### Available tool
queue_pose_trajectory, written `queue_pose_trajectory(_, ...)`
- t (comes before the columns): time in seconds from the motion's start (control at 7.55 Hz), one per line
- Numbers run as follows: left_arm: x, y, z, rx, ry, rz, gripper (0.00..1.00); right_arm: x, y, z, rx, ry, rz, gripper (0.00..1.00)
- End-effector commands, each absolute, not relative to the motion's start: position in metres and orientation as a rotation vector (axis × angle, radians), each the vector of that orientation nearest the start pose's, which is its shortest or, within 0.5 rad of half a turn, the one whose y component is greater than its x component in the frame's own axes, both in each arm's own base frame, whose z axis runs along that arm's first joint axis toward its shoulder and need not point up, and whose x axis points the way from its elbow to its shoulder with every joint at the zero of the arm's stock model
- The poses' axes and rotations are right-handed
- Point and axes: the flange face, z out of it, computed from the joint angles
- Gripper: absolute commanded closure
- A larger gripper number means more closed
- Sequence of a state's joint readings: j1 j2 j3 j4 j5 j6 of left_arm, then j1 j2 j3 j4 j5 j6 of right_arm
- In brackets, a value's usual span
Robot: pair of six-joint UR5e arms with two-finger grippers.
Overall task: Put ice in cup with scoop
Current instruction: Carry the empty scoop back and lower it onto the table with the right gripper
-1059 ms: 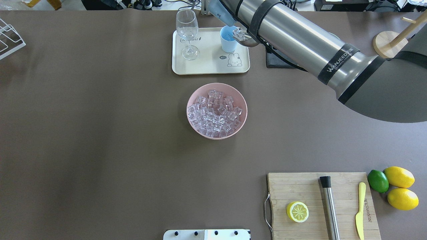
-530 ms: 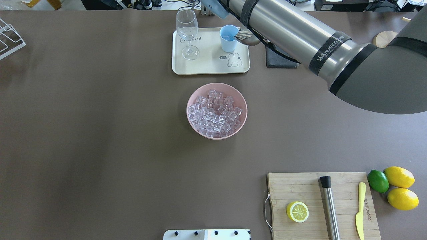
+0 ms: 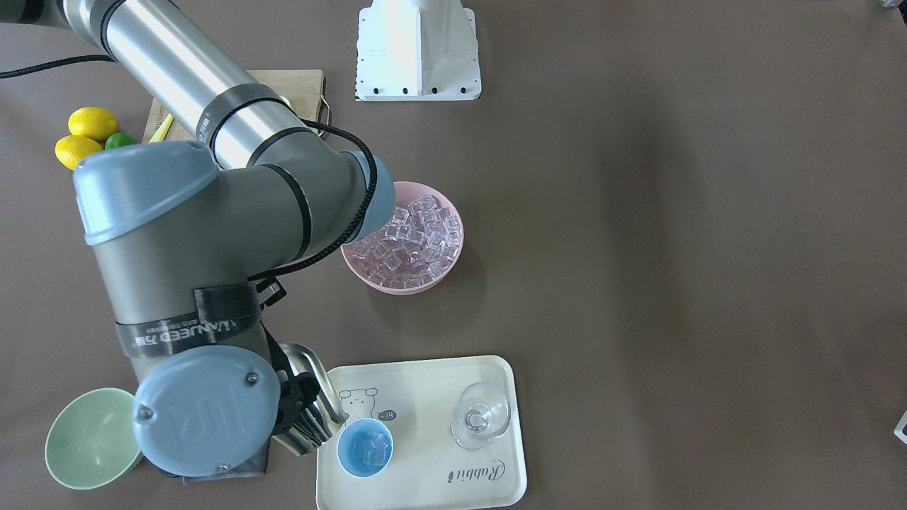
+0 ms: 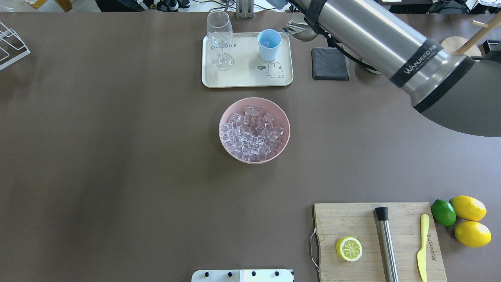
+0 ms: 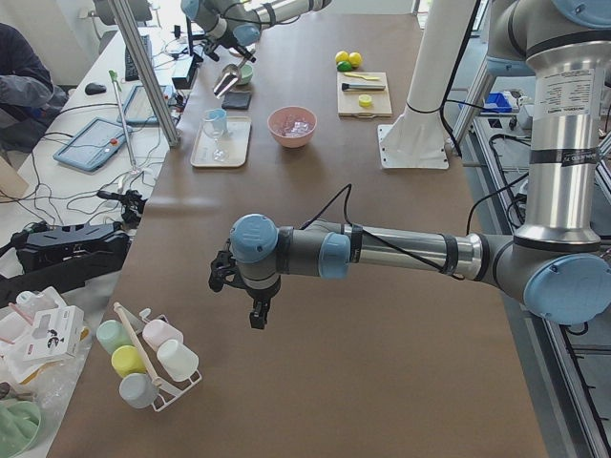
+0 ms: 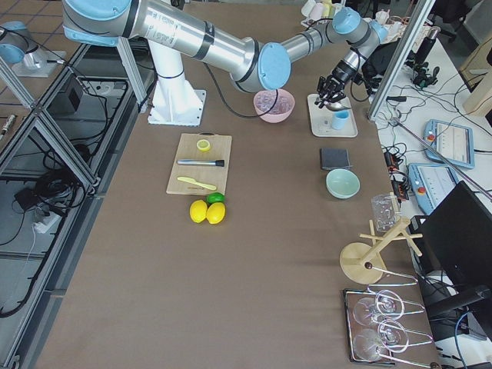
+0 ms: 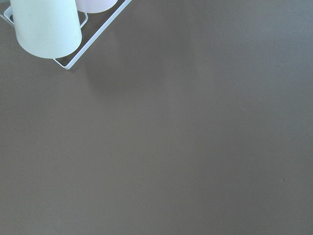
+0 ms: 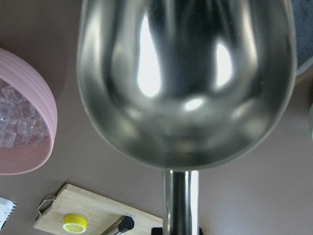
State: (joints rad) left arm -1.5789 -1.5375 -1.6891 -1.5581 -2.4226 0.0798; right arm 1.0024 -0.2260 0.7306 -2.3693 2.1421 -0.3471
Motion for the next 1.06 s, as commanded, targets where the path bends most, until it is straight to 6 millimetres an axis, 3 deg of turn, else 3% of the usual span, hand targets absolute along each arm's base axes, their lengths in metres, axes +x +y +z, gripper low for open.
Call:
queue_pose_trajectory(0.0,-0.059,-0.485,0.612,0.102,0.843,0.103,0.02,-0.313,-0.700,0.208,-0.313,-0.566,-0.749,1.00)
queue_pose_trajectory(0.13,-0.058,-0.487,0.613,0.102,0.846,0.103,0.02,-0.281,-0.669,0.231,-0.285,-0.567,-0.703,1.00)
queue_pose_trajectory(0.4,-0.058,-0.489,0.606,0.112,0.849,0.109,0.02,-0.253,-0.619,0.287,-0.301,-0.581,-0.578,1.00)
queue_pose_trajectory(0.66,-0.058,-0.489,0.606,0.112,0.849,0.109,0.02,-0.198,-0.558,0.361,-0.303,-0.674,-0.348,1.00)
queue_pose_trajectory(0.79,-0.058,-0.489,0.607,0.110,0.849,0.110,0.02,-0.184,-0.539,0.376,-0.288,-0.706,-0.278,1.00)
queue_pose_trajectory(0.93,-0.058,-0.489,0.607,0.111,0.848,0.109,0.02,-0.188,-0.533,0.370,-0.294,-0.701,-0.211,1.00)
